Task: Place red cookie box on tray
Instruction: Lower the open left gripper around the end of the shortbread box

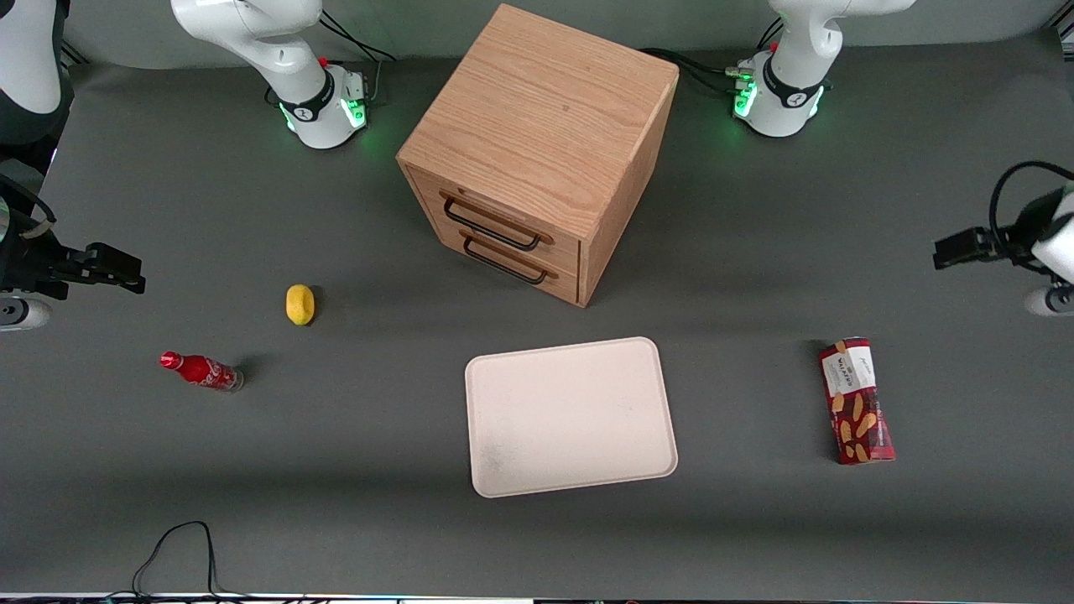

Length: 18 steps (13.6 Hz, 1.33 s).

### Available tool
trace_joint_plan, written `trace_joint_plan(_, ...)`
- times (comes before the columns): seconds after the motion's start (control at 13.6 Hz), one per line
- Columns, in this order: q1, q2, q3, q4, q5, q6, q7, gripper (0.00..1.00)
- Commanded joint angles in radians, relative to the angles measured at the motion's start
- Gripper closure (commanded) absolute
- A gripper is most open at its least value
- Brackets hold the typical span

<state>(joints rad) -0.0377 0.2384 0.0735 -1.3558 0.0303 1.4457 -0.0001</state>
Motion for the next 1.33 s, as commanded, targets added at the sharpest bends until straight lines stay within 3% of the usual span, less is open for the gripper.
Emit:
trace_joint_plan(0.0,0.019,0.301,-0.003,0.404,-0.012,-0.102,-0.001,0.01)
trace_joint_plan(0.22,0.062,0.374,-0.006,0.422,-0.068,-0.007,0.002,0.01)
trace_joint_plan(0.52,0.056,0.461,-0.004,0.417,-0.075,0.119,-0.001,0.01)
trace_joint_plan(0.88,0.052,0.55,-0.006,0.276,-0.073,0.398,0.011,0.01)
trace_joint_plan(1.25,0.047,0.587,-0.006,0.176,-0.061,0.478,0.014,0.01)
